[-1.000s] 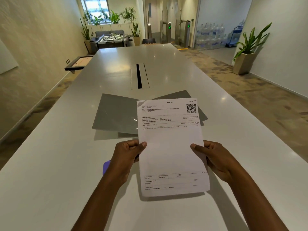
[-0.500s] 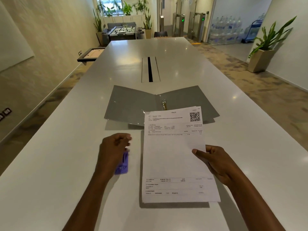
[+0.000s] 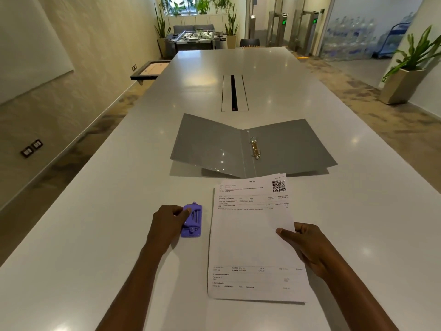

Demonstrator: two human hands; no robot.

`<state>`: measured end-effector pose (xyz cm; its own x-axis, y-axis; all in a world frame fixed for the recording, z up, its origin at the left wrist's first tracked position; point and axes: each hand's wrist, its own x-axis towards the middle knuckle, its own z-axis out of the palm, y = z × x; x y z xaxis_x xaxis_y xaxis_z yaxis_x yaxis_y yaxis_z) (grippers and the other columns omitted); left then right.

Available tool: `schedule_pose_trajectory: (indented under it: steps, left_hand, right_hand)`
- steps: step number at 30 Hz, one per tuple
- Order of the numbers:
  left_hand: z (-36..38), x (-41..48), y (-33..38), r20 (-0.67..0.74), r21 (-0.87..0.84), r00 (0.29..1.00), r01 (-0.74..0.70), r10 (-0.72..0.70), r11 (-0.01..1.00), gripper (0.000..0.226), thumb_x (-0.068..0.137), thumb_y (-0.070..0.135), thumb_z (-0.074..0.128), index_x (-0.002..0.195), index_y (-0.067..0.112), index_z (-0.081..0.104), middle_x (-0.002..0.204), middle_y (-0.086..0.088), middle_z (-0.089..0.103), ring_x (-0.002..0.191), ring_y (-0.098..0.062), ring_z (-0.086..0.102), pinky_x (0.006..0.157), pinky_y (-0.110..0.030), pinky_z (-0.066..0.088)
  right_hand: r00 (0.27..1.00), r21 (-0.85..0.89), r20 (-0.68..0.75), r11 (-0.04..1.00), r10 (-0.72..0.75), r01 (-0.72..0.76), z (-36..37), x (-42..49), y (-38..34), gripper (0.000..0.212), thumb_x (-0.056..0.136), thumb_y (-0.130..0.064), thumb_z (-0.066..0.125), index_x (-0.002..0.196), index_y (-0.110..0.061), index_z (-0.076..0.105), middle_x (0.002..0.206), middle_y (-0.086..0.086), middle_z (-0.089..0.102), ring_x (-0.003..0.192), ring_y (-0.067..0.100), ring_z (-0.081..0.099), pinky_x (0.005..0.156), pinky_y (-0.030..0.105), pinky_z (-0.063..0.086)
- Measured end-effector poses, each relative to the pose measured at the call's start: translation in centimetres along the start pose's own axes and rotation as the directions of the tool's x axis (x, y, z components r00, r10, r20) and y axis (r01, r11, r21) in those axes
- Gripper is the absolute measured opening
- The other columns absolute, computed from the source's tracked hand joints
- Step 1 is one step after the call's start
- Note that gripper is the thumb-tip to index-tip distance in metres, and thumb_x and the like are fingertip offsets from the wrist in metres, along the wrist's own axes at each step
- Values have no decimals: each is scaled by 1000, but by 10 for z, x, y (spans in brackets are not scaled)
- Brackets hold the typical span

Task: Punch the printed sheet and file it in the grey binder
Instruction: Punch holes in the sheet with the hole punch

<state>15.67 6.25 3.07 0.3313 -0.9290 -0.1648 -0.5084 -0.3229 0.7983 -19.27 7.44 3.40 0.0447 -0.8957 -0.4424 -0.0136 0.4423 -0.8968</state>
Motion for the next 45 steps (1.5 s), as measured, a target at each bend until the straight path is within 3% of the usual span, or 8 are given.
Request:
schedule_pose_trajectory:
  steps: [4, 11, 15, 23, 27, 30, 33, 45]
  left_hand:
    - [1, -4, -2, 42, -21, 999, -8, 9, 1000, 29, 98, 33, 70, 97, 6, 80, 88, -12, 80, 81, -31, 75, 70, -31, 54]
    - [5, -11, -4, 62, -5, 998, -9, 10, 1000, 34, 98, 37, 68, 96, 5, 80, 88, -13, 80, 84, -34, 74, 72, -34, 53]
    - [5, -13, -5, 68, -3, 998, -9, 10, 1000, 30, 98, 37, 69, 96, 9, 81, 86, -9, 80, 82, -31, 74, 73, -33, 53]
    - [5, -17, -7, 88, 11, 996, -15, 15, 1000, 29, 98, 37, 69, 98, 11, 81, 86, -8, 79, 71, -18, 68, 67, -24, 48]
    - [3, -18, -9, 92, 25, 996, -21, 19, 999, 33, 97, 37, 70, 88, 8, 80, 79, -13, 78, 64, -16, 62, 63, -24, 45]
    - [2, -19, -8, 85, 45, 996, -22, 18, 999, 35, 96, 37, 71, 82, 6, 80, 73, -12, 75, 60, -14, 58, 61, -22, 42]
    - [1, -20, -5, 92, 53, 996, -11, 6, 999, 35, 95, 37, 72, 81, 6, 80, 69, -9, 73, 58, -13, 57, 60, -21, 42]
    - [-2, -17, -4, 123, 65, 992, 4, -13, 998, 37, 94, 38, 73, 79, 5, 77, 64, -4, 70, 54, -10, 56, 57, -18, 41]
  right_hand:
    - [1000, -37, -9, 999, 6, -6, 1, 5, 2, 14, 93, -12, 74, 103, -4, 79, 102, 14, 81, 98, 49, 72, 86, 48, 53]
    - [1000, -38, 21, 999, 14, -13, 9, 8, 7, 16, 92, -9, 74, 106, -1, 77, 103, 13, 81, 89, 32, 79, 87, 46, 62]
    - [1000, -94, 9, 996, 7, -7, 11, 9, 10, 13, 93, -10, 73, 101, -1, 77, 84, 8, 81, 56, 15, 74, 53, 25, 56]
    - [999, -168, -25, 985, -44, 39, 18, 19, 13, 13, 89, -12, 77, 100, -6, 81, 101, 8, 81, 90, 29, 79, 91, 52, 61]
    - [998, -178, -38, 983, -52, 44, 23, 20, 8, 13, 90, -9, 76, 100, -3, 80, 100, 10, 81, 85, 26, 79, 84, 42, 64]
    - [997, -204, -36, 977, -70, 61, 29, 18, 3, 12, 91, -6, 74, 99, 1, 78, 95, 8, 80, 66, 9, 77, 55, 18, 57]
    - [997, -190, -34, 980, -72, 64, 30, 21, 0, 10, 93, -2, 71, 96, 6, 76, 88, 10, 75, 49, 1, 70, 43, 11, 47]
    - [997, -241, -3, 968, -75, 73, 27, 20, 0, 9, 92, -10, 73, 94, -3, 79, 98, 10, 81, 71, 18, 78, 58, 22, 55]
